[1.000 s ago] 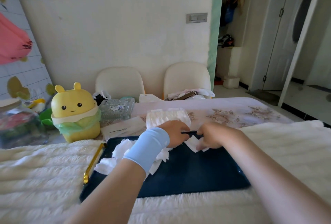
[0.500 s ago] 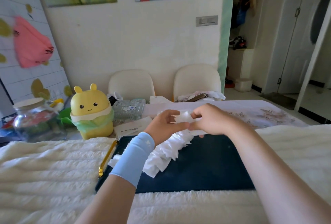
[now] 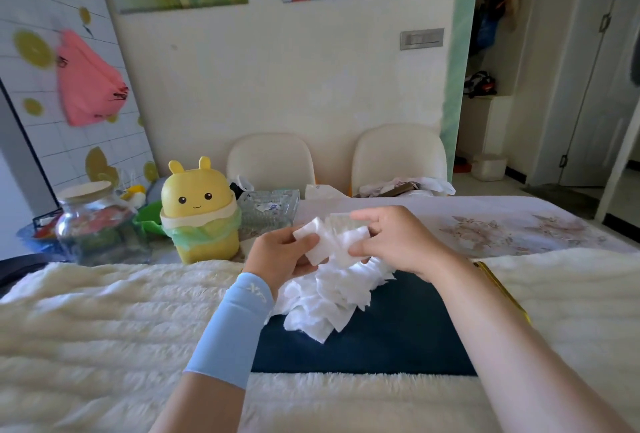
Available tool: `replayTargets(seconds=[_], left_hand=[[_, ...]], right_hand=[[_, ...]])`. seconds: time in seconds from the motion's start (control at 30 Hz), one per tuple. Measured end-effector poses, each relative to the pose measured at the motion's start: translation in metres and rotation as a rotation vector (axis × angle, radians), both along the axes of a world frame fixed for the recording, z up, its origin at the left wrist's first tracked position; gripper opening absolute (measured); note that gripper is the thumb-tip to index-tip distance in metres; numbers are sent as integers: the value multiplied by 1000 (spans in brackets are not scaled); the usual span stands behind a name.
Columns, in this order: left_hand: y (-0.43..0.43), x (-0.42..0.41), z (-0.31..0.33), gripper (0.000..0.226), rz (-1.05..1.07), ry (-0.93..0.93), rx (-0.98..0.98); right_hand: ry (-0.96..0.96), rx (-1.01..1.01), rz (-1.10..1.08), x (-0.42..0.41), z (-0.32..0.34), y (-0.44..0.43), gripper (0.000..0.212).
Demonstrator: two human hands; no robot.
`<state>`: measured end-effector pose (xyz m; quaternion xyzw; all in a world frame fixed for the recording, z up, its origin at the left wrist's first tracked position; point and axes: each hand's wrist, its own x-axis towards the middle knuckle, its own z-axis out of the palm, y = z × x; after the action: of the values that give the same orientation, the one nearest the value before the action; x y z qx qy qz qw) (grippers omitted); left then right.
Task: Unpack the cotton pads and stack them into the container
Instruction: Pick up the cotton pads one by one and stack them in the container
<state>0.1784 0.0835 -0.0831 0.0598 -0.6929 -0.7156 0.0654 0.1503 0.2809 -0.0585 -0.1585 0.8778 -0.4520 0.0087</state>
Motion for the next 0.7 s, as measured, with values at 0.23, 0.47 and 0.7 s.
replayTargets(seconds=[0.23, 0.47, 0.7], left_hand=[[-9, 8, -6, 10, 44, -36, -37], [-17, 20, 1, 12, 77, -1, -160], [-9, 26, 2, 10, -73, -40, -170]], right_hand=[[70, -127, 42, 3, 0, 3, 16], [100, -99, 95, 11, 8, -1, 41], [107, -43, 164, 22, 8, -20, 10]])
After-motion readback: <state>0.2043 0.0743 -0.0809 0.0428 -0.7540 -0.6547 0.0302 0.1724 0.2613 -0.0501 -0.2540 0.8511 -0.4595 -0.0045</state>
